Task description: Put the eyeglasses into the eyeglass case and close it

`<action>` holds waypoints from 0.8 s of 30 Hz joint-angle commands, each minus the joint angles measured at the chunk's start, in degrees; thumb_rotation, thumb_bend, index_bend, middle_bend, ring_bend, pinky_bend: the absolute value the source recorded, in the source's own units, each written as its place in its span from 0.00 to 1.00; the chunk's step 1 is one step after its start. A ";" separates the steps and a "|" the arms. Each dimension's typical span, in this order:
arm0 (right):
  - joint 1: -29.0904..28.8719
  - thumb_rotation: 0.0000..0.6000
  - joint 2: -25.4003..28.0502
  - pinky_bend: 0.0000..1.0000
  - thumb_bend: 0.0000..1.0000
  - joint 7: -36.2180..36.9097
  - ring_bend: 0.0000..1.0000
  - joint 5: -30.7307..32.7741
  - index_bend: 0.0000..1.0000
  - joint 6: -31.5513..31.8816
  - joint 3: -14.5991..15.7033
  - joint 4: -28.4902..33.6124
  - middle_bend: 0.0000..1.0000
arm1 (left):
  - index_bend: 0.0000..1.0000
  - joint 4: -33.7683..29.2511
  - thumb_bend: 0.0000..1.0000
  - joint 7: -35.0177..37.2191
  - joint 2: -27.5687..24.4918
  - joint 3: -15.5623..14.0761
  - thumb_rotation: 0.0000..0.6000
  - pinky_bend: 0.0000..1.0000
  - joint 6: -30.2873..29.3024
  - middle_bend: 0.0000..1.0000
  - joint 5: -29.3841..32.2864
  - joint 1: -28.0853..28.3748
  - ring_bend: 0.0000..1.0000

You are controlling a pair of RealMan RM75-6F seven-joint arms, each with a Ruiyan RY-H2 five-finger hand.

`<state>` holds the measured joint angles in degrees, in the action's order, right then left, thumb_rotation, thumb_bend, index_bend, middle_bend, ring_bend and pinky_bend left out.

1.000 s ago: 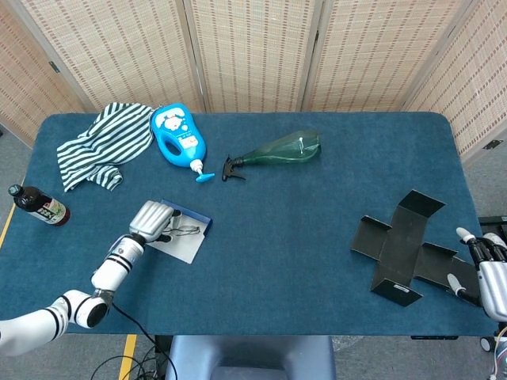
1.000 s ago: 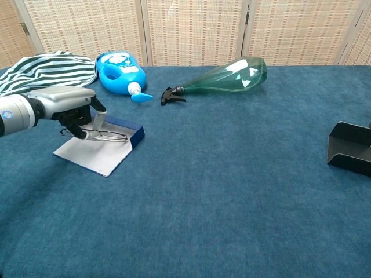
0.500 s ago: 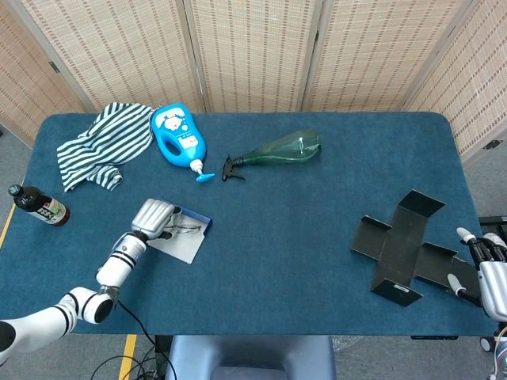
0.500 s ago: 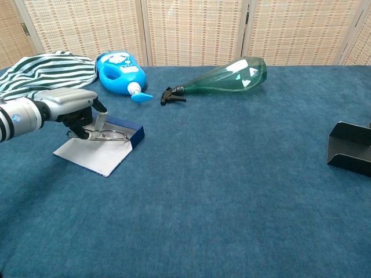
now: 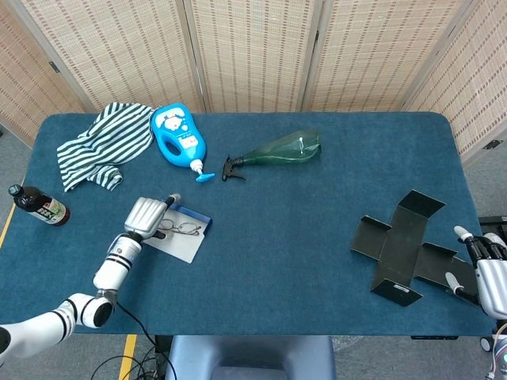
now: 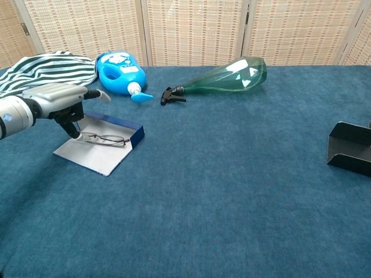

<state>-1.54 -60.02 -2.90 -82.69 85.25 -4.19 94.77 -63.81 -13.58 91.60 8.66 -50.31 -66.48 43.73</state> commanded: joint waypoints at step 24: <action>0.22 1.00 -0.36 0.21 0.28 0.88 0.23 -0.19 0.10 0.23 0.22 -0.66 0.27 | 0.05 2.65 0.23 -7.52 0.34 0.74 1.00 1.00 -0.43 0.99 3.53 -0.38 1.00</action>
<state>-1.30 -60.38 -2.00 -82.87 85.49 -3.97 94.10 -61.71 -20.77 91.55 9.33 -50.43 -62.56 43.02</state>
